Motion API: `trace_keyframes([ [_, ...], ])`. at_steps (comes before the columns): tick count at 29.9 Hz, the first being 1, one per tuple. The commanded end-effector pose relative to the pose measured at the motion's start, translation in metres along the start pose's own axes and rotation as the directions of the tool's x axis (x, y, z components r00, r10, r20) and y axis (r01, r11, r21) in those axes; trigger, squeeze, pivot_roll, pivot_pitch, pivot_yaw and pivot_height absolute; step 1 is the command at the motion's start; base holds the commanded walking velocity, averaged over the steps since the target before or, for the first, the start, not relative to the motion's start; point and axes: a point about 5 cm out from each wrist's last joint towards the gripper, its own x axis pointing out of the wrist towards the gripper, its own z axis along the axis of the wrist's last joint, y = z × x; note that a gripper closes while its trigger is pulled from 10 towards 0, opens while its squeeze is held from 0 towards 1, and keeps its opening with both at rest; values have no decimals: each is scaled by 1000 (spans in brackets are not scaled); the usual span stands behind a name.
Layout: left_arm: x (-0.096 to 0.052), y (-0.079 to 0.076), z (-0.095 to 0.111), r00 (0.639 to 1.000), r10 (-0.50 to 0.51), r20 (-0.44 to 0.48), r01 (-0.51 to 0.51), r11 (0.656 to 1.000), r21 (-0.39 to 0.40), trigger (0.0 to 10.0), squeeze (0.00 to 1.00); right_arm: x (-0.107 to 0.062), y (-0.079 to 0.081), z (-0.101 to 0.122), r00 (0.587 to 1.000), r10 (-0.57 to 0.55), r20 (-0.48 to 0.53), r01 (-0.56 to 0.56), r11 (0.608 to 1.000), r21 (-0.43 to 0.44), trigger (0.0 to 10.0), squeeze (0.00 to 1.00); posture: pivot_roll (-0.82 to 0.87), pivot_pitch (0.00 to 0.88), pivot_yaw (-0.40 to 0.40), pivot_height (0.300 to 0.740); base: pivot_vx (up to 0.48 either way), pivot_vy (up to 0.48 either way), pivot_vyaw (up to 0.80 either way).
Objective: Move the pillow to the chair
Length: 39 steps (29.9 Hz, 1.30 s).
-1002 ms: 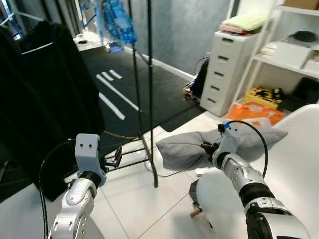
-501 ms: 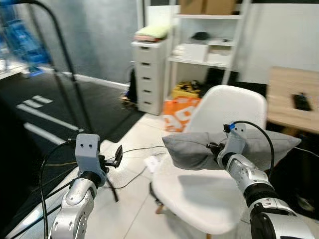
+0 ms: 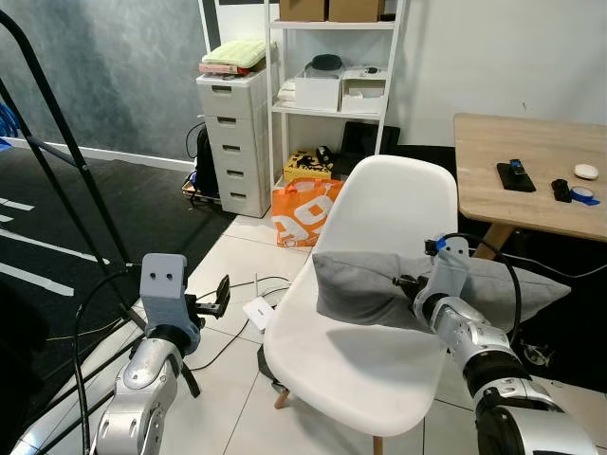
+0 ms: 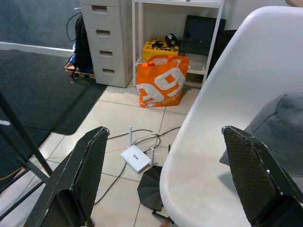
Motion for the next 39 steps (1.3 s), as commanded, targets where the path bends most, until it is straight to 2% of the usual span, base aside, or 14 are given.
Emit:
trace_keyframes([
  [1,-2,7,-1,1000,16,-16,-16,1000,13,10000,0,1,5,14,997,21,71,-18,999,-34,10000,0,-194,0,18,740,0,0,0],
  [3,-3,6,-1,1000,12,-17,-12,1000,13,10000,0,1,9,14,997,47,63,-42,997,-68,10000,0,-194,0,18,740,0,0,0],
  [8,-2,5,-1,1000,8,-18,-8,1000,10,10000,0,2,10,16,997,49,66,-46,998,-50,10000,0,-194,0,17,740,0,0,-571],
  [39,1,4,1,1000,13,0,-13,1000,9,10000,0,3,11,23,995,45,92,-39,997,-65,10000,0,-198,0,24,740,0,0,-690],
])
